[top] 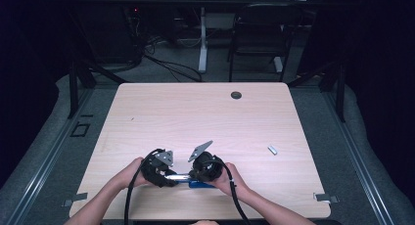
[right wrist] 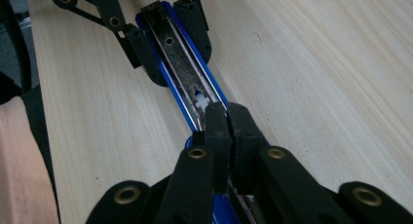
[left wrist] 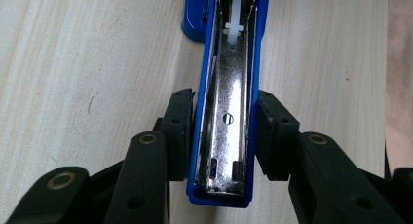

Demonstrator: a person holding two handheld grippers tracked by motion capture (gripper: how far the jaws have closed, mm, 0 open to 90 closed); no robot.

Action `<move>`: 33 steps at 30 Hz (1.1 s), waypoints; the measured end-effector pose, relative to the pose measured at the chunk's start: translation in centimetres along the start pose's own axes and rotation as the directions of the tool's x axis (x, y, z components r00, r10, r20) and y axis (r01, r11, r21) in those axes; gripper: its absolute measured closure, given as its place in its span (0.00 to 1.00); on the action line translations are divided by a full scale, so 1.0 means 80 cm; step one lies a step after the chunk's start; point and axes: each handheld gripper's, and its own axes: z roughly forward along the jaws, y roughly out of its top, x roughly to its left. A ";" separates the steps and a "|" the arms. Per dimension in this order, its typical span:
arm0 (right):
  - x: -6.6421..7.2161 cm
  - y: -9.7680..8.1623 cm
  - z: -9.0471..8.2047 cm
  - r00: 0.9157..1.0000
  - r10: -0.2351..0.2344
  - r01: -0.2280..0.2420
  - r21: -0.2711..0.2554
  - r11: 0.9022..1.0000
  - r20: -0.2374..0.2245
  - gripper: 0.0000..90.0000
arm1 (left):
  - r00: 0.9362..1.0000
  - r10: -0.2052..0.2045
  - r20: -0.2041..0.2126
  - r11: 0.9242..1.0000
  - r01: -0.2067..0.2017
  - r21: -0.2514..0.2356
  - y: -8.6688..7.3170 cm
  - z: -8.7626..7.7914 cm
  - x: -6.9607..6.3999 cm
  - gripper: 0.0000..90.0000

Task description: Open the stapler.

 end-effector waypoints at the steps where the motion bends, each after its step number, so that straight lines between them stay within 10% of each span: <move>1: -0.001 -0.001 0.000 1.000 0.004 -0.004 -0.002 1.000 -0.001 0.99 | 1.000 -0.004 -0.010 1.000 0.004 0.004 0.000 -0.001 0.000 0.68; 14: -0.001 -0.002 0.000 1.000 0.014 -0.014 -0.006 1.000 -0.004 0.99 | 0.998 -0.036 -0.045 0.996 0.032 -0.086 -0.007 -0.029 -0.003 0.62; 33: -0.018 -0.003 -0.023 0.998 0.045 -0.044 -0.032 0.999 0.033 0.95 | 0.999 -0.011 -0.035 0.996 0.008 -0.086 -0.006 -0.025 -0.004 0.78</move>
